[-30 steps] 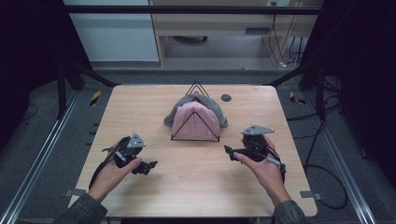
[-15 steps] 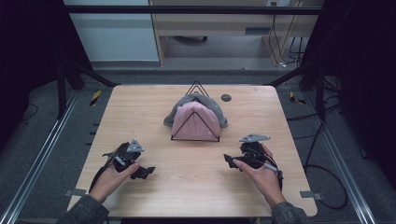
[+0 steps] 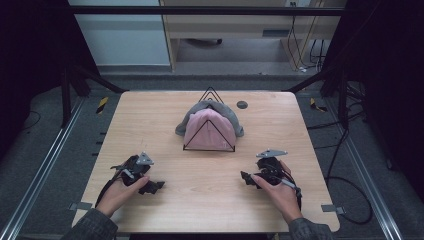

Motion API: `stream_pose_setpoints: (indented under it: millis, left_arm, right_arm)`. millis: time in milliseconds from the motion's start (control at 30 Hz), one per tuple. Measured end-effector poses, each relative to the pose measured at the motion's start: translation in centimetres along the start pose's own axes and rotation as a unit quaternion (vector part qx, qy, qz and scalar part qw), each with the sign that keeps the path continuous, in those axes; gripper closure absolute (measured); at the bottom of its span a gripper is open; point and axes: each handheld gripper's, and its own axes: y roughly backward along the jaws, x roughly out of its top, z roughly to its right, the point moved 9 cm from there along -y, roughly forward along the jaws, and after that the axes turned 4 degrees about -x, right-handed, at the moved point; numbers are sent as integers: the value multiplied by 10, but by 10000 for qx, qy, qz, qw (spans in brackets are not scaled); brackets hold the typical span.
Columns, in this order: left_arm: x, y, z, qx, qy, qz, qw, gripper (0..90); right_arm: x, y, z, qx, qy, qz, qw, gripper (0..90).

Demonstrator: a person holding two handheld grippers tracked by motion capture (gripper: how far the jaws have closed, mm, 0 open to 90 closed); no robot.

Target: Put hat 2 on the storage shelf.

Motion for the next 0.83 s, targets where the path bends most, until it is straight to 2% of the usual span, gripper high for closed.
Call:
stream_pose_setpoints:
  millis: [267, 400, 500, 600, 700, 833]
  left_arm:
    - [-2, -1, -2, 51, -16, -30, 10000, 38]
    - [-3, -2, -1, 40, -28, 9, 10000, 11]
    - [-4, -2, -1, 32, -10, 51, 10000, 0]
    - [-4, -2, -1, 30, -18, 37, 10000, 0]
    - [-4, -2, -1, 44, -7, 56, 10000, 0]
    - [-5, -2, -1, 26, -10, 55, 10000, 0]
  right_arm:
    - [-10, -9, 0, -26, 53, -202, 9998, 72]
    - [-10, -10, -1, -79, 105, -178, 9998, 61]
    - [-12, -11, -4, -175, 278, -162, 9993, 41]
    - [-15, -13, -6, -291, 518, -74, 9982, 21]
    - [-15, -15, -9, -275, 518, 190, 9981, 21]
    - [-15, -15, -9, -291, 509, 226, 9980, 21]
